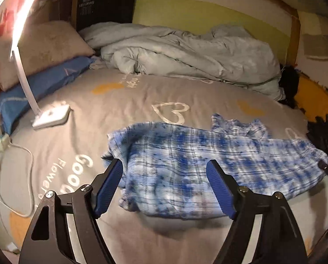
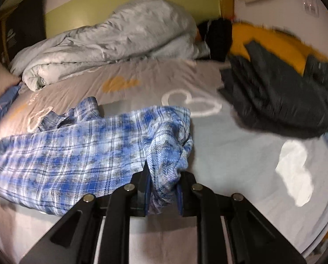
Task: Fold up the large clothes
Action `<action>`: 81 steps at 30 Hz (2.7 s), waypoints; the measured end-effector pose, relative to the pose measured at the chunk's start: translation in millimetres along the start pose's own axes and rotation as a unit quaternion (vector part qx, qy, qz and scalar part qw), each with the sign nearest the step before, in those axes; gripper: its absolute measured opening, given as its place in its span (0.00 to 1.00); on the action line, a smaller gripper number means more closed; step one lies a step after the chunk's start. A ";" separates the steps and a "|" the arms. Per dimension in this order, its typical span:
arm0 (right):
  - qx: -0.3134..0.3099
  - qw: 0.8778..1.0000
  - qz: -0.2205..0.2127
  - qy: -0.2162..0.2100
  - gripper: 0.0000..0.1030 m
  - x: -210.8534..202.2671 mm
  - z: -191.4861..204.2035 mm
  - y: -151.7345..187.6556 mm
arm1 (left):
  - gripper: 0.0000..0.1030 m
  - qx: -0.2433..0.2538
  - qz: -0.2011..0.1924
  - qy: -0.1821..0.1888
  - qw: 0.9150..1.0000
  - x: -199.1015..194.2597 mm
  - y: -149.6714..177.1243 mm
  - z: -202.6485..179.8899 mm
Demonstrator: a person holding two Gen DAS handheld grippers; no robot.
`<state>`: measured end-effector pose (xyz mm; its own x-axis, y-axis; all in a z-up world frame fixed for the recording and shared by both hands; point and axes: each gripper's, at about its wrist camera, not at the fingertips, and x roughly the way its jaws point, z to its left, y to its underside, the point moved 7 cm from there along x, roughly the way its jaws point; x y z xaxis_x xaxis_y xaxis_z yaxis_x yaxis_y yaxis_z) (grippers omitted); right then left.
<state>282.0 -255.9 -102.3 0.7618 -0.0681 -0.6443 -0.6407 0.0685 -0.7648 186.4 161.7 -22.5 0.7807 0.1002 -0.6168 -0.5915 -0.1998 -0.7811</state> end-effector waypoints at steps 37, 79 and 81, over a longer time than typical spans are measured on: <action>-0.109 0.951 0.022 -0.287 0.31 -21.3 176.0 58.4 | 0.75 -0.002 0.011 0.023 1.000 -4.8 5.0 -12.8; -0.058 0.986 -0.045 -0.152 0.57 -18.6 121.9 43.3 | 0.75 -0.024 0.033 0.009 0.999 7.3 4.9 8.0; -0.068 0.984 -0.072 -0.145 0.67 -28.5 123.5 37.8 | 0.80 -0.032 0.034 0.001 0.999 8.9 4.0 14.1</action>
<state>248.1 -128.5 -111.8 0.8289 0.2208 -0.5139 -0.5151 -0.0567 -0.8552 188.1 175.5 -32.5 0.7401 0.0827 -0.6674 -0.6287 -0.2671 -0.7303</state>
